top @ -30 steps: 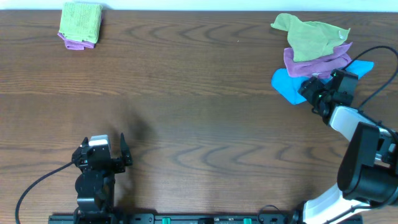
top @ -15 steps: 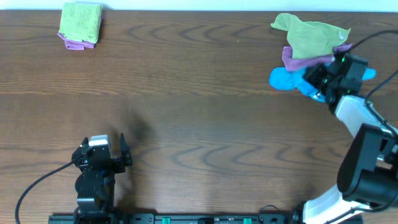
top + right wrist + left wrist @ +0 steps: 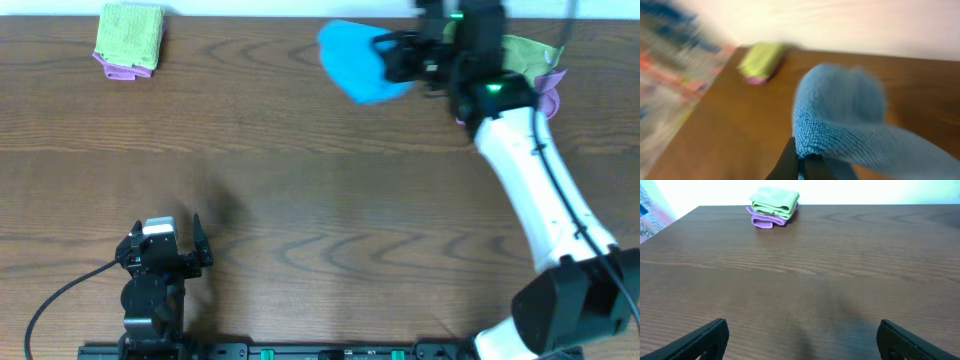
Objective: Fold the cloth
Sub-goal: 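Pull the blue cloth out with the right gripper toward table center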
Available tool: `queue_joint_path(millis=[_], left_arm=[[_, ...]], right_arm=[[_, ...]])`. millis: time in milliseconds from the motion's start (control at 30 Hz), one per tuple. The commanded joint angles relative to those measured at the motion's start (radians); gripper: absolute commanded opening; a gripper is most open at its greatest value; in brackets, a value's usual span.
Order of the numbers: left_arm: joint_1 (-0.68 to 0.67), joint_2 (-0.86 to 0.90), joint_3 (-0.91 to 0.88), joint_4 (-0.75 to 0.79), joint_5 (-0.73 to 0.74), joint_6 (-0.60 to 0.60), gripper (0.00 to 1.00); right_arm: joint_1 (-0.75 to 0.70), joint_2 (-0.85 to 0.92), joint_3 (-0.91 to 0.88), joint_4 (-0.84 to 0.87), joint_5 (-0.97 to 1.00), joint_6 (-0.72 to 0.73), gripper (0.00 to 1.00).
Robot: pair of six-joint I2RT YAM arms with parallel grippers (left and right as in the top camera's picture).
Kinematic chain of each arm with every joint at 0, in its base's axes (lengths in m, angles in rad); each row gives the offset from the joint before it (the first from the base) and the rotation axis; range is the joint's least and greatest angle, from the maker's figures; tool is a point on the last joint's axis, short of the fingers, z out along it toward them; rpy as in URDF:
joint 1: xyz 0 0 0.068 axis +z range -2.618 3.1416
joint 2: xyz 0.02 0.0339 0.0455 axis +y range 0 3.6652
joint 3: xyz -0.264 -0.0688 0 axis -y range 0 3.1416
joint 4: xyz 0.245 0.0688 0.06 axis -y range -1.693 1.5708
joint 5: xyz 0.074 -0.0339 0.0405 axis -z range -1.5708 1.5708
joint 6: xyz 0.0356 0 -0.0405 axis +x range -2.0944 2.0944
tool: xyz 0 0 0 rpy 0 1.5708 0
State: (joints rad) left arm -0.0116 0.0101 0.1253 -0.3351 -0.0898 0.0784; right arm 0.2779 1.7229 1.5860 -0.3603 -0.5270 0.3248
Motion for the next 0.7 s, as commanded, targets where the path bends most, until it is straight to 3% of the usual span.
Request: queue_joint_path(millis=[0, 100, 167, 233, 267, 300, 333, 367, 667], left_arm=[[-0.001, -0.005, -0.022, -0.008, -0.014, -0.007, 0.95], [-0.001, -0.005, -0.022, -0.008, -0.014, -0.007, 0.95], [-0.001, -0.005, -0.022, -0.008, -0.014, -0.007, 0.95], [-0.001, -0.005, -0.022, -0.008, -0.014, -0.007, 0.95], [-0.001, -0.005, -0.022, -0.008, -0.014, -0.007, 0.95], [-0.001, -0.005, -0.022, -0.008, -0.014, -0.007, 0.95], [-0.001, -0.005, -0.022, -0.008, -0.014, -0.007, 0.95], [-0.001, -0.005, -0.022, -0.008, -0.014, -0.007, 0.95], [-0.001, -0.005, -0.022, -0.008, -0.014, -0.007, 0.95]], right_arm=[[0.113, -0.022, 0.089, -0.041, -0.024, -0.027, 0.01], [0.158, -0.022, 0.122, -0.141, 0.079, -0.027, 0.01], [0.149, -0.022, 0.13, -0.282, 0.282, -0.009, 0.01], [0.119, -0.021, 0.13, -0.44, 0.573, 0.138, 0.01], [0.098, -0.021, 0.129, -0.505, 0.678, 0.214, 0.09], [0.08, -0.019, 0.127, -0.543, 0.718, 0.257, 0.34], [0.063, -0.019, 0.127, -0.566, 0.725, 0.281, 0.79], [0.048, -0.019, 0.127, -0.576, 0.71, 0.283, 0.99], [0.026, -0.014, 0.116, -0.582, 0.692, 0.093, 0.99]])
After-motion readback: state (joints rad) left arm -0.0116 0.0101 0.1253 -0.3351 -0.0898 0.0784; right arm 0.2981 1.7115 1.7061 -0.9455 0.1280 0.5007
